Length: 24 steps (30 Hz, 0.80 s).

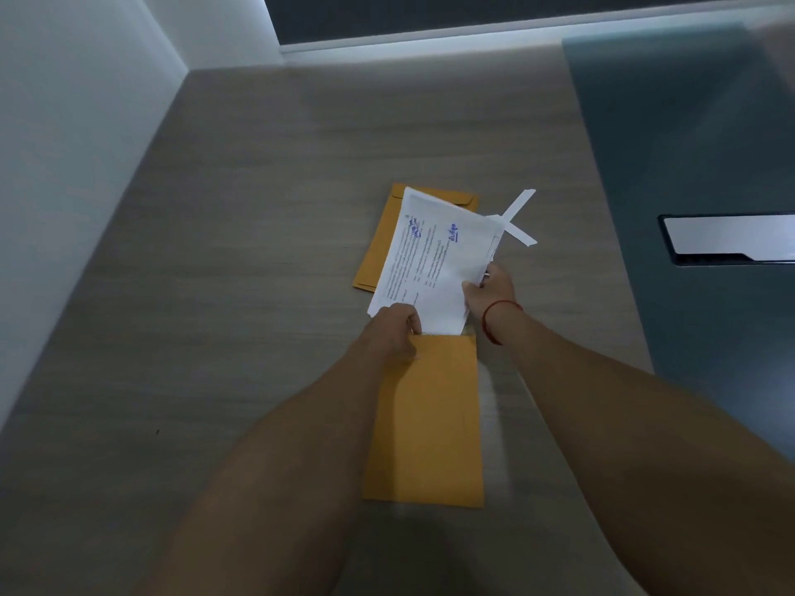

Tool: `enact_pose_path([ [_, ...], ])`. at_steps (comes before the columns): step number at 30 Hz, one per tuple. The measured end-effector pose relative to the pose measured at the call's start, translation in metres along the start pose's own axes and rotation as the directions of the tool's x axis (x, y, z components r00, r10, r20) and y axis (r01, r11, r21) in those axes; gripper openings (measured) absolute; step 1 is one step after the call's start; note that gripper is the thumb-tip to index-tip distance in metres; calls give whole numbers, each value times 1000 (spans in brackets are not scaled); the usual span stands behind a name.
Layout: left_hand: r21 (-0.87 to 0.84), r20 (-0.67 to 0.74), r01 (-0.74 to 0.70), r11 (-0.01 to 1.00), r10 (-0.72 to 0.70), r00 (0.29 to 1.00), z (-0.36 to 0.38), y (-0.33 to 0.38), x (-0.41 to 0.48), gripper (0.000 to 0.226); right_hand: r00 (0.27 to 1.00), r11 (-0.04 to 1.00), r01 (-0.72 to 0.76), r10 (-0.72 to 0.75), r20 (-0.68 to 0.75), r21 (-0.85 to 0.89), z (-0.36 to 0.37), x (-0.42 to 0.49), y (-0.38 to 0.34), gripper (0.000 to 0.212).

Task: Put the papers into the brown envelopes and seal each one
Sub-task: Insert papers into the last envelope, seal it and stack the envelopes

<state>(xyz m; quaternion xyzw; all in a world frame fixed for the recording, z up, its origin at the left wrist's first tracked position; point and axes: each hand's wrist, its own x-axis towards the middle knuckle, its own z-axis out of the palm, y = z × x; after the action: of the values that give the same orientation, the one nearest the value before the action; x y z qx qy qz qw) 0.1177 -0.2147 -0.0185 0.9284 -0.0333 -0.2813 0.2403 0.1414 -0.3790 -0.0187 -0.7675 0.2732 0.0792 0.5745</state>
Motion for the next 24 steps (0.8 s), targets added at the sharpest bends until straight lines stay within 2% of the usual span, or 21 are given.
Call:
enact_pose_path([
  [5, -58, -88, -30, 998, 25, 996, -3, -3, 0, 8, 994, 967, 99, -84, 76, -236, -8, -4, 2, 34],
  [8, -59, -131, -62, 996, 54, 990, -4, 4, -1, 11, 973, 914, 164, -88, 214, -371, -8, -7, 0, 35],
  [10, -52, -144, -64, 997, 56, 988, -4, 5, -1, 12, 960, 890, 155, -33, 280, -428, -8, -7, -2, 37],
  [14, -65, -184, -88, 994, 75, 980, -4, -2, 0, 14, 958, 950, 56, 35, 283, -308, -11, 0, -18, 36],
  [19, -118, -274, -106, 987, 70, 959, -6, -7, 4, 9, 966, 902, 26, 88, 244, -430, -10, -1, -18, 41],
  [22, -121, -279, -127, 985, 89, 956, -3, -11, 3, 8, 944, 903, -15, 155, 293, -429, -13, -2, -18, 39],
  [24, -138, -295, -137, 981, 92, 951, -2, -11, 2, 7, 937, 928, -49, 171, 304, -368, -14, -3, -22, 38],
])
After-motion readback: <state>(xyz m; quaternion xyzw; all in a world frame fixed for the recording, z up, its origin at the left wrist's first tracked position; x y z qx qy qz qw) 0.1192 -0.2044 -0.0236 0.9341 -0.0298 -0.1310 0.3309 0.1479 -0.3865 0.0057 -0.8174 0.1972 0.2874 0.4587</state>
